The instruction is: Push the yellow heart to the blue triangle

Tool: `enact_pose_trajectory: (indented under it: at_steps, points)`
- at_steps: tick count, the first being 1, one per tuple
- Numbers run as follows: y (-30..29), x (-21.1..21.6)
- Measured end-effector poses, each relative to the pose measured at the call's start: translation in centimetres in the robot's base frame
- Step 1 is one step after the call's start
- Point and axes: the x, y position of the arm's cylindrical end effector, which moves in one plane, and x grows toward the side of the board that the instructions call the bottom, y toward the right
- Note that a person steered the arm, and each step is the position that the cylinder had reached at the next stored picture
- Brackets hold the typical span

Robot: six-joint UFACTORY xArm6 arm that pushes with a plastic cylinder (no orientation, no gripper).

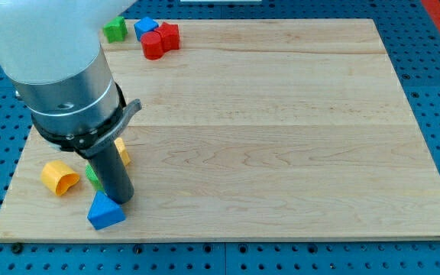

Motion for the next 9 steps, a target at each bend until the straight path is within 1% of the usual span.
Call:
enact_pose_trajectory:
  at_steps: [1,2,3,4,5,6,7,8,9]
  points:
    - [3.8,4.7]
    - [4.1,4.7]
    - [-3.5,3.5]
    - [-9.3,-0.6]
    - [-9.2,-8.3]
    - [-9.0,-11.5]
    - [-8.0,-10.8]
    - [-10.9,-12.5]
    - [-16.0,-16.9]
